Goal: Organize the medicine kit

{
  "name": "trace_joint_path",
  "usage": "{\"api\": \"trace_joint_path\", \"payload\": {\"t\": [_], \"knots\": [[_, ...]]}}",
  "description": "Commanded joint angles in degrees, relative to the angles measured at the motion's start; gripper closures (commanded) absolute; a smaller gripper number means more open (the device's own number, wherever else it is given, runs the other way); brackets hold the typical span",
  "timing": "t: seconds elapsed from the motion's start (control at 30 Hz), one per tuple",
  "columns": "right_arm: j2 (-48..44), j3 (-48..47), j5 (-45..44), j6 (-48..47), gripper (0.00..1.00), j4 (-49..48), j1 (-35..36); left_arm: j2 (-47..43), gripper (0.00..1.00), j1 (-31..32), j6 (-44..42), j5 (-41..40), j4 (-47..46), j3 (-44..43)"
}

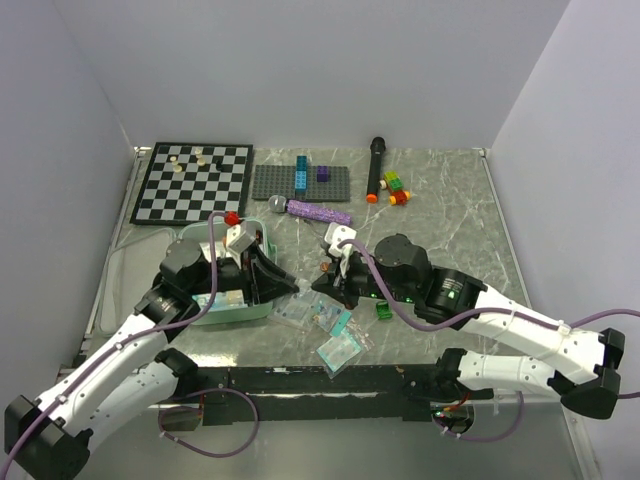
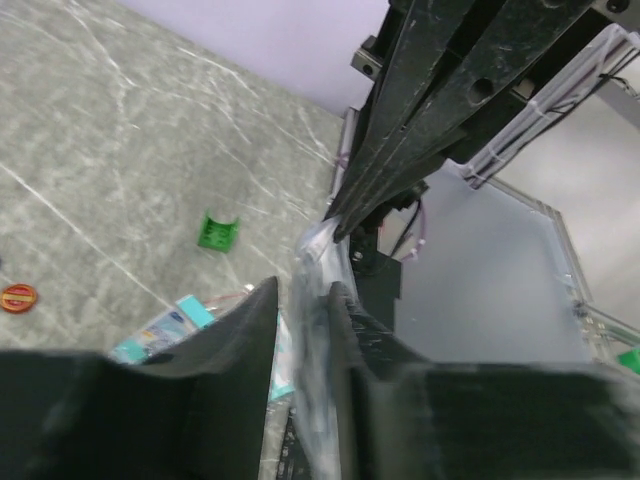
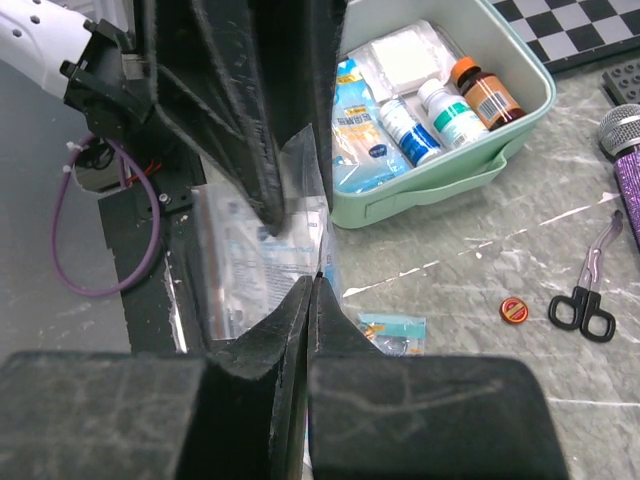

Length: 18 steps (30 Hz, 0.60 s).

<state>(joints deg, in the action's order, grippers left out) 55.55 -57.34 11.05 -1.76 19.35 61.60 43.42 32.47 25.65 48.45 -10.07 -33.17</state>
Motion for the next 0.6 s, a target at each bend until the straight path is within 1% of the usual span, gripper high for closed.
{"api": "trace_joint_path", "payload": {"t": [0.0, 0.03, 0.1, 0.13, 0.17, 0.2, 0.23, 0.3, 0.37, 0.4, 0.43, 0.53, 0.57], "knots": [[0.26, -3.74, 1.26, 0.35, 1.00, -1.25, -0.17, 0.97, 0.79, 0.58, -1.13, 3.06, -3.03, -0.50], [0.35, -3.92, 1.26, 0.35, 1.00, -1.16, -0.26, 1.05, 0.83, 0.75, -1.48, 2.97, -3.12, -0.41], [0.35, -4.18, 1.26, 0.62, 1.00, -1.07, -0.26, 0.44, 0.96, 0.93, -2.27, 1.75, -3.03, -0.14], [0.61, -4.62, 0.99, 0.96, 1.00, -0.81, -0.26, -0.17, 0.99, 0.93, -2.97, -0.44, -3.03, 0.12], [1.05, -5.32, 0.30, 1.66, 0.86, -0.03, -0.52, -1.13, 0.99, 1.02, -3.50, -1.76, -3.20, 0.56], [1.49, -6.19, -0.06, 3.41, 0.64, 0.68, -0.95, -2.36, 0.99, 1.02, -4.63, -5.08, -3.55, 1.08], [1.84, -6.64, 0.46, 5.08, 0.47, 1.21, -1.92, -3.77, 0.99, 0.93, -5.86, -7.38, -3.91, 1.44], [1.76, -6.91, 3.09, 9.38, 0.27, 1.04, -4.98, -6.05, 0.99, 1.02, -8.24, -13.70, -4.52, 1.96], [1.32, -6.29, 8.79, 13.69, 0.07, -0.62, -9.29, -7.47, 0.99, 1.02, -11.92, -17.32, -5.75, 2.14], [1.14, -6.03, 12.03, 16.06, 0.02, -1.50, -11.74, -7.82, 0.99, 1.02, -14.64, -17.59, -6.54, 2.14], [1.31, -6.03, 14.76, 18.26, 0.00, -1.95, -14.03, -8.35, 0.99, 1.19, -16.92, -17.94, -7.24, 2.23], [2.63, -5.59, 23.20, 23.19, 0.00, -4.32, -18.70, -9.58, 0.99, 1.63, -23.87, -18.13, -8.57, 2.49], [3.24, -5.41, 25.06, 25.03, 0.00, -5.46, -19.41, -9.75, 0.99, 1.98, -27.81, -17.60, -7.61, 2.15]]}}
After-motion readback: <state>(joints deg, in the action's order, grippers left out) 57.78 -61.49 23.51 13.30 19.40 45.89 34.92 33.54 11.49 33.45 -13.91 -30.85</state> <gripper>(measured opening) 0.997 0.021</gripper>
